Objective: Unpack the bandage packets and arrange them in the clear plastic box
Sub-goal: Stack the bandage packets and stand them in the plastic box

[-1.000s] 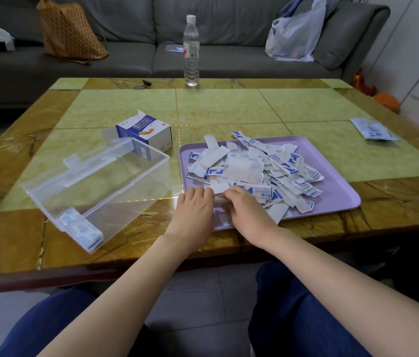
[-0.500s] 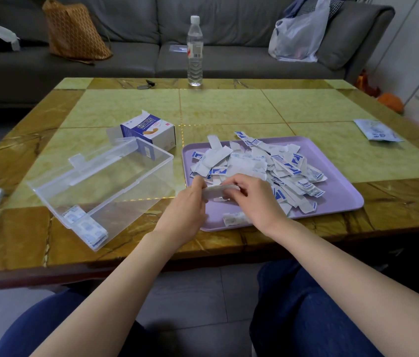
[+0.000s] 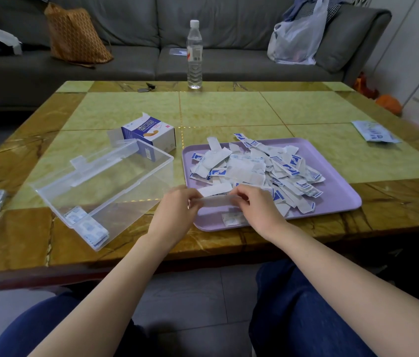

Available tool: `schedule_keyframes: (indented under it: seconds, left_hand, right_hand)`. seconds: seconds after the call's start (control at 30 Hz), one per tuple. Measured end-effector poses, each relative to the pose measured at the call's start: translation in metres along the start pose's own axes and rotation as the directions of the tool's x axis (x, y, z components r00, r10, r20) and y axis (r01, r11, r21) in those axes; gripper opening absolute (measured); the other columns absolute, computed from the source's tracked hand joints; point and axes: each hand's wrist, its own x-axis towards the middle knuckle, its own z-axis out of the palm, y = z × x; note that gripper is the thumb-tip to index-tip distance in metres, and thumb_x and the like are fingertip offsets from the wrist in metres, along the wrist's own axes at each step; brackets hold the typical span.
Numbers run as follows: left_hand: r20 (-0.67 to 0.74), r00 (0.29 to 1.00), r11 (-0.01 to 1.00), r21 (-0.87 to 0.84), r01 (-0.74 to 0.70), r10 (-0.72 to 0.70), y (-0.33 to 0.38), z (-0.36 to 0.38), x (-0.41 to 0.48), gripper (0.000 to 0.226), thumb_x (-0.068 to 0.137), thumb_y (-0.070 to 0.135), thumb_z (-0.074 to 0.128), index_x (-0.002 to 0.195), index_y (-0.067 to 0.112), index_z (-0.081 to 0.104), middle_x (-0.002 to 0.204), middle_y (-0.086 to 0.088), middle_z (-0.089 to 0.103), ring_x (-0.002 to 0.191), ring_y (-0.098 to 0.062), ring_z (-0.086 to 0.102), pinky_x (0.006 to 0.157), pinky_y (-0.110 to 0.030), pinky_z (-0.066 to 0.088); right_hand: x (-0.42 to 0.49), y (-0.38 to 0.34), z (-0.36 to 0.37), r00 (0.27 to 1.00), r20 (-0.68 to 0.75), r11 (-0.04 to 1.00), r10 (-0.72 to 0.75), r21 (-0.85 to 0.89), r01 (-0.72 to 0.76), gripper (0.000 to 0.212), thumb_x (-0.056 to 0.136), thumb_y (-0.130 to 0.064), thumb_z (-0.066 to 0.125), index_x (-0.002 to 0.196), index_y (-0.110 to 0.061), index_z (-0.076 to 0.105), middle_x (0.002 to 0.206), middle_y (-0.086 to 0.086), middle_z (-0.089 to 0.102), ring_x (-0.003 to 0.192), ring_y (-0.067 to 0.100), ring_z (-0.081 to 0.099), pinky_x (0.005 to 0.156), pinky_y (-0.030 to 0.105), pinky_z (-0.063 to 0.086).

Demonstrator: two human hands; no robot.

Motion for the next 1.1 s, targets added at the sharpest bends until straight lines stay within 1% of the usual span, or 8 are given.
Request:
schedule_keyframes:
  seconds: [0.1, 0.3, 0.53, 0.63, 0.73, 0.83, 0.93, 1.1]
  left_hand:
    - [0.056, 0.998, 0.995, 0.099, -0.023, 0.017, -0.002, 0.006, 0.0, 0.017, 0.089, 0.014, 0.059, 0.101, 0.011, 0.07, 0.092, -0.006, 0.054, 0.089, -0.025, 0.054, 0.075, -0.029, 0.04]
    - [0.132, 0.989, 0.993, 0.088, -0.08, 0.068, 0.001, 0.011, -0.001, 0.025, 0.084, 0.0, 0.059, 0.107, 0.008, 0.063, 0.101, -0.009, 0.053, 0.094, -0.027, 0.054, 0.079, -0.03, 0.04]
    - [0.108, 0.99, 0.989, 0.104, -0.102, 0.091, 0.006, 0.007, -0.003, 0.008, 0.088, 0.007, 0.055, 0.095, 0.009, 0.06, 0.096, -0.006, 0.054, 0.088, -0.026, 0.053, 0.075, -0.039, 0.045]
    - [0.048, 0.994, 0.986, 0.127, -0.107, 0.102, 0.009, 0.001, -0.003, 0.007, 0.092, 0.011, 0.049, 0.094, 0.011, 0.056, 0.095, -0.003, 0.054, 0.084, -0.021, 0.051, 0.07, -0.032, 0.043]
    - [0.029, 0.997, 0.988, 0.135, -0.069, 0.065, 0.011, -0.007, -0.004, 0.007, 0.092, 0.011, 0.042, 0.091, 0.013, 0.049, 0.088, -0.004, 0.056, 0.078, -0.02, 0.048, 0.063, -0.027, 0.035]
    - [-0.013, 0.999, 0.999, 0.026, -0.039, 0.039, 0.012, -0.018, -0.009, 0.01, 0.091, 0.008, 0.041, 0.091, 0.014, 0.05, 0.079, -0.003, 0.057, 0.071, -0.02, 0.051, 0.055, -0.028, 0.034]
    - [-0.105, 0.994, 0.989, -0.143, -0.032, 0.017, 0.011, -0.032, -0.014, 0.022, 0.088, 0.0, 0.045, 0.09, 0.018, 0.058, 0.071, 0.0, 0.062, 0.072, -0.018, 0.062, 0.065, -0.033, 0.049]
    - [-0.226, 0.972, 0.956, -0.293, -0.001, -0.069, 0.0, -0.059, -0.023, 0.035, 0.081, -0.011, 0.045, 0.089, 0.018, 0.062, 0.067, -0.005, 0.067, 0.062, -0.006, 0.066, 0.069, -0.03, 0.055]
  right_hand:
    - [0.0, 0.005, 0.002, 0.998, 0.029, 0.985, -0.057, -0.159, 0.061, 0.028, 0.09, 0.002, 0.049, 0.106, -0.013, 0.067, 0.109, 0.003, 0.064, 0.105, 0.016, 0.054, 0.091, 0.021, 0.038]
    - [-0.004, -0.005, 0.016, 0.99, 0.119, 0.997, -0.077, -0.001, 0.077, 0.063, 0.075, 0.023, 0.036, 0.126, -0.011, 0.052, 0.128, 0.006, 0.054, 0.122, 0.015, 0.046, 0.104, 0.022, 0.035]
    - [-0.001, -0.002, 0.014, 0.992, 0.069, 0.985, -0.101, -0.13, 0.109, 0.035, 0.088, 0.004, 0.046, 0.109, -0.018, 0.064, 0.108, 0.004, 0.063, 0.101, 0.017, 0.055, 0.089, 0.03, 0.045]
    - [-0.002, -0.006, 0.01, 0.99, 0.012, 0.983, -0.14, -0.115, 0.14, 0.024, 0.093, -0.005, 0.047, 0.104, -0.017, 0.065, 0.098, 0.002, 0.067, 0.091, 0.017, 0.06, 0.081, 0.033, 0.049]
    - [-0.005, -0.015, 0.007, 0.982, -0.024, 0.981, -0.187, -0.049, 0.185, 0.021, 0.094, -0.008, 0.05, 0.106, -0.014, 0.067, 0.095, 0.001, 0.069, 0.087, 0.013, 0.062, 0.08, 0.025, 0.049]
    - [-0.005, -0.023, 0.004, 0.975, -0.073, 0.975, -0.212, 0.051, 0.216, 0.02, 0.093, -0.005, 0.053, 0.106, -0.009, 0.067, 0.093, 0.003, 0.07, 0.086, 0.012, 0.064, 0.078, 0.019, 0.049]
    - [-0.005, -0.031, 0.003, 0.976, -0.002, 0.972, -0.216, 0.097, 0.215, 0.016, 0.094, -0.011, 0.053, 0.106, -0.009, 0.063, 0.087, 0.005, 0.069, 0.079, 0.01, 0.064, 0.076, 0.024, 0.051]
    - [0.0, -0.054, -0.001, 0.977, -0.018, 0.954, -0.21, 0.216, 0.209, 0.011, 0.09, -0.011, 0.059, 0.096, -0.008, 0.068, 0.072, -0.002, 0.067, 0.062, 0.009, 0.066, 0.068, 0.024, 0.057]
